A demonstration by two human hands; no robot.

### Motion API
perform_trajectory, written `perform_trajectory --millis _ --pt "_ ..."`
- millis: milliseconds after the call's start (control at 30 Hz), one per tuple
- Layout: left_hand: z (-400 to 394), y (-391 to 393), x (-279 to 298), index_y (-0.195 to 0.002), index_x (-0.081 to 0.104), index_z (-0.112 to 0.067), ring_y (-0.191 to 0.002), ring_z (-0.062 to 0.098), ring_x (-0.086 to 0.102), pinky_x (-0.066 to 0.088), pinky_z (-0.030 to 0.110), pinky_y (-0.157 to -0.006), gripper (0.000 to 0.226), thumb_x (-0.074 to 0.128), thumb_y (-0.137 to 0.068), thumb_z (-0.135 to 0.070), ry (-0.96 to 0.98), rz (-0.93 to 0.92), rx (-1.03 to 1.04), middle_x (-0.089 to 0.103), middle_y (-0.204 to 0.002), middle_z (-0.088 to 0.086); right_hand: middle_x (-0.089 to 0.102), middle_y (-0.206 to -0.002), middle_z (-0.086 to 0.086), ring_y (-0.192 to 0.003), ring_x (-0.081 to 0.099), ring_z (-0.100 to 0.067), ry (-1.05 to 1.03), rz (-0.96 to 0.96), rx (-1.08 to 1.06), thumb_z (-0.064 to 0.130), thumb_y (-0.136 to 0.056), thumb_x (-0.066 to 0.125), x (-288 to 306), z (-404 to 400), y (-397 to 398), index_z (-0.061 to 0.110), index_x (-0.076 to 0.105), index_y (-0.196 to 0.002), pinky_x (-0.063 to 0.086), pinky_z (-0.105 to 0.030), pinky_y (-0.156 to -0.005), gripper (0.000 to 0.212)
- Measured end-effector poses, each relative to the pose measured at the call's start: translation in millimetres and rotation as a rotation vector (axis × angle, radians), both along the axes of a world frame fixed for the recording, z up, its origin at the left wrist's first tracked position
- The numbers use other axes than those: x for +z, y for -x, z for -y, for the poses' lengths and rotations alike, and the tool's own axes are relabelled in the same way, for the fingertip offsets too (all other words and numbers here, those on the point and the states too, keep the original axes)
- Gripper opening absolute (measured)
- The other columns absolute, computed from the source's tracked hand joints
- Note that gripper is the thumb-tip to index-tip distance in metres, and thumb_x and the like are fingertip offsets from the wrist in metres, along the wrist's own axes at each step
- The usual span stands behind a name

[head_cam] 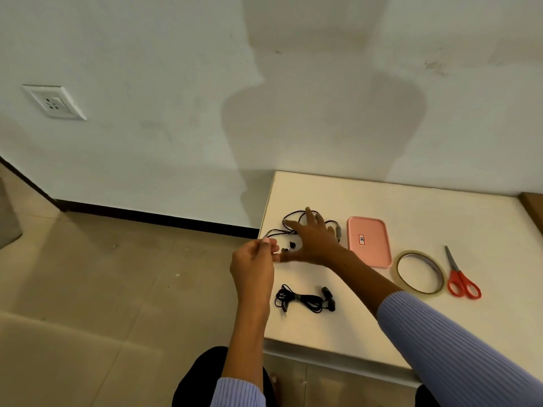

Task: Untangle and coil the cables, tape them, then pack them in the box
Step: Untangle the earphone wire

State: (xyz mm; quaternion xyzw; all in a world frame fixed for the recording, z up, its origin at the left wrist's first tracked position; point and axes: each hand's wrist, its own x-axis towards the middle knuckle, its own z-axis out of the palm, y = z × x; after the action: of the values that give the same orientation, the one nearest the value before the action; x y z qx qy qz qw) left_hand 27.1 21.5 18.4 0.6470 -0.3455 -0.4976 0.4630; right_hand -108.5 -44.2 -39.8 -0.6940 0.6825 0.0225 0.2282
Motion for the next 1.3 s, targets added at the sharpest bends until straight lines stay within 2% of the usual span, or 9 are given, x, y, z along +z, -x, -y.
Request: perform_trajectory --millis 67,200,333,567,700,800,933,1133,1300 --pt "0 1 0 -0.077 0.067 -0.016 -0.074 0.013 0.066 0.048 0.021 -0.063 0.024 0.05 -0.095 -0.014 -0.005 0.001 -0.017 0.07 -0.081 0.002 0.002 -0.157 -0.015 -0.143 0.004 -0.039 0.022 -0.069 0.0 0.067 -0.064 0.069 -4 -2 -4 0.034 0.027 -0.145 0.019 -0.056 -0.111 0.097" --pt "0 3 -1 -0.074 0.066 -0.018 -0.076 0.015 0.067 0.052 0.031 -0.075 0.025 0.051 -0.094 -0.016 -0.014 0.014 -0.046 0.07 -0.08 0.0 0.047 -0.13 -0.011 -0.116 0.048 -0.028 0.277 0.092 -0.106 0.025 -0.085 0.067 -11 -7 -8 0.016 0.061 -0.12 0.047 -0.033 -0.09 0.036" --pt "-2 6 -2 -0.076 0.067 -0.017 -0.077 0.016 0.067 0.05 0.03 -0.074 0.021 0.053 -0.093 -0.017 -0.025 0.065 -0.113 0.07 -0.081 0.002 0.059 -0.112 -0.014 -0.096 0.059 -0.026 0.284 0.107 -0.132 -0.001 -0.088 0.054 -7 -4 -9 0.005 0.067 -0.104 0.041 -0.023 -0.076 0.022" --pt "-8 15 -8 -0.088 0.069 -0.006 -0.075 0.019 0.064 0.049 0.028 -0.07 0.023 0.055 -0.093 -0.022 -0.128 0.179 -0.319 0.069 -0.082 0.008 0.071 -0.091 -0.015 -0.074 0.054 -0.016 0.313 0.427 -0.383 0.012 -0.083 0.069 35 8 11 0.0 0.072 -0.094 0.033 -0.01 -0.054 0.016" --pt "-13 24 -7 -0.087 0.068 -0.004 -0.07 0.016 0.061 0.046 0.024 -0.065 0.026 0.052 -0.095 -0.022 -0.179 0.211 -0.393 0.067 -0.077 0.007 0.068 -0.077 -0.019 -0.07 0.055 -0.019 0.329 0.6 -0.478 0.01 -0.078 0.074 77 4 26 -0.005 0.072 -0.088 0.044 -0.025 -0.065 0.018" --pt "-22 30 -9 -0.082 0.067 -0.005 -0.07 0.017 0.062 0.049 0.024 -0.064 0.029 0.05 -0.096 -0.023 -0.243 0.263 -0.491 0.067 -0.077 0.008 0.061 -0.061 -0.007 -0.06 0.052 -0.016 0.346 0.719 -0.503 0.009 -0.077 0.075 114 -6 39 -0.004 0.072 -0.085 0.042 -0.024 -0.059 0.016" --pt "-34 35 -16 -0.079 0.066 -0.005 -0.061 0.015 0.06 0.045 0.02 -0.052 0.03 0.049 -0.096 -0.024 -0.33 0.297 -0.576 0.067 -0.076 0.01 0.067 -0.075 -0.017 -0.071 0.061 -0.022 0.387 0.833 -0.483 0.008 -0.076 0.076 163 -26 56 0.002 0.072 -0.081 0.05 -0.032 -0.074 0.009" --pt "-49 43 -20 -0.073 0.057 -0.006 -0.05 0.017 0.05 0.037 0.019 -0.045 0.026 0.051 -0.094 -0.02 -0.417 0.283 -0.583 0.055 -0.062 0.008 0.068 -0.076 -0.013 -0.07 0.064 -0.017 0.409 0.889 -0.457 0.008 -0.076 0.075 217 -93 86 0.002 0.071 -0.084 0.051 -0.023 -0.073 0.01" --pt "-53 47 -28 -0.086 0.05 -0.002 -0.046 0.015 0.047 0.035 0.016 -0.038 0.015 0.046 -0.095 -0.012 -0.494 0.274 -0.565 0.049 -0.06 0.007 0.07 -0.073 -0.008 -0.067 0.065 -0.008 0.359 0.917 -0.472 0.009 -0.077 0.074 215 -145 107 0.008 0.073 -0.082 0.049 -0.012 -0.065 0.005"
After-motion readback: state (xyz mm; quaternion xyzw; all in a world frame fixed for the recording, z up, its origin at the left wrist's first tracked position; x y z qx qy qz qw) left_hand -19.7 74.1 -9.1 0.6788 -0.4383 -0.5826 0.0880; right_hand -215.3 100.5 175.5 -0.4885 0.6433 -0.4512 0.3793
